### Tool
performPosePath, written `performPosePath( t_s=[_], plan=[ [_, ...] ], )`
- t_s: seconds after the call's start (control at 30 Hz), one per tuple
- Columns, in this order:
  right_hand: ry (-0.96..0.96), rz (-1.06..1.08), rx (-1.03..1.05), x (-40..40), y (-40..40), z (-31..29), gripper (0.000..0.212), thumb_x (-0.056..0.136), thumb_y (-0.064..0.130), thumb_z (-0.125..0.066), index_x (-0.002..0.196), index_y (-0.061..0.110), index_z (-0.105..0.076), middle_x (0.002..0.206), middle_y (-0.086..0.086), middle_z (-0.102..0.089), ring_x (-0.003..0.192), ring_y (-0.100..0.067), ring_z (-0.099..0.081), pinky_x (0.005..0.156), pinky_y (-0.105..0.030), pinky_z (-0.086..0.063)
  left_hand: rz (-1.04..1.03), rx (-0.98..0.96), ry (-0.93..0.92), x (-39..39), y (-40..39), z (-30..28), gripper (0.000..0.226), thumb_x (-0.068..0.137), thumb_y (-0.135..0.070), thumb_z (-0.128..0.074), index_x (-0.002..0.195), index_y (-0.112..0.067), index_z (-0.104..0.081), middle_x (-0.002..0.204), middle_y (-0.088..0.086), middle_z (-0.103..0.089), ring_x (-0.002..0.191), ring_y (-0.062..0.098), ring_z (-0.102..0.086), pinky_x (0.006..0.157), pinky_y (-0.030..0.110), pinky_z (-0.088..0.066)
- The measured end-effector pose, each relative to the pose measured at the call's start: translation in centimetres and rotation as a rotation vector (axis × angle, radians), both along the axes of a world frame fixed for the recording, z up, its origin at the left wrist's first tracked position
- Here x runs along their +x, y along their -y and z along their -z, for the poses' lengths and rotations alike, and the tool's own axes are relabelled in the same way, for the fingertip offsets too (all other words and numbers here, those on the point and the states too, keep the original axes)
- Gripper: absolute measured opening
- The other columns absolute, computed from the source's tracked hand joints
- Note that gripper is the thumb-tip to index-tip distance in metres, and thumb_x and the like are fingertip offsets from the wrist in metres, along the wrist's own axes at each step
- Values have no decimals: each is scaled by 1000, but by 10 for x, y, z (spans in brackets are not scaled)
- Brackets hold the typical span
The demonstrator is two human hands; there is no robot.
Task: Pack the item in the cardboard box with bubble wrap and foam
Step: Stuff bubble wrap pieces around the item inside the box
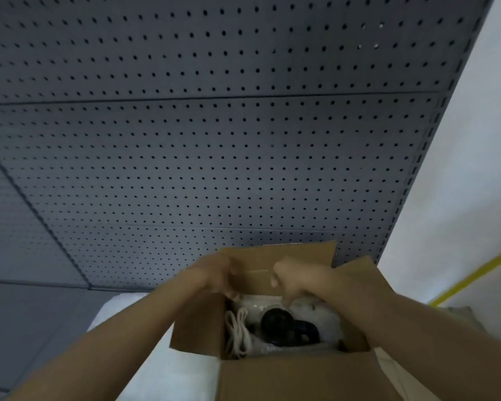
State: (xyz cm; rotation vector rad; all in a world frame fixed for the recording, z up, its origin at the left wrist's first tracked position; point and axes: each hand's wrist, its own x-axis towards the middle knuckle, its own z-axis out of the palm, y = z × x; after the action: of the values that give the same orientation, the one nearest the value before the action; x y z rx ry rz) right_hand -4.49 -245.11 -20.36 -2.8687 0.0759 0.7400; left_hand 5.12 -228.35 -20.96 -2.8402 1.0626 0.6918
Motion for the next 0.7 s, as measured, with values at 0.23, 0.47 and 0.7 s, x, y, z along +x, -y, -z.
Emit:
performPosePath(
  t_s=[0.23, 0.47, 0.7],
  plan=[
    [190, 37, -2, 35, -106, -16, 33, 77, 22, -75, 107, 18, -63, 103, 1, -60, 86, -15, -53, 65, -25, -47, -25, -32, 111, 42, -119, -21, 52, 76, -42, -74, 121, -23, -57, 117, -2, -66, 110, 18, -60, 94, 35, -48],
    [220, 79, 2, 85, -214, -39, 32, 80, 24, -72, 109, 22, -61, 105, 3, -64, 91, -15, -57, 67, -28, -45, -20, 4, 91, 85, -233, -15, 55, 78, -43, -73, 124, -21, -55, 121, -1, -63, 110, 20, -60, 93, 33, -47],
    [82, 52, 47, 107, -279, 5, 44, 81, 25, -73, 121, 16, -59, 117, -5, -63, 97, -21, -60, 67, -28, -44, 4, 40, 27, 97, -275, 21, 56, 80, -44, -71, 128, -22, -54, 121, -4, -64, 115, 17, -55, 89, 30, -42]
  ],
)
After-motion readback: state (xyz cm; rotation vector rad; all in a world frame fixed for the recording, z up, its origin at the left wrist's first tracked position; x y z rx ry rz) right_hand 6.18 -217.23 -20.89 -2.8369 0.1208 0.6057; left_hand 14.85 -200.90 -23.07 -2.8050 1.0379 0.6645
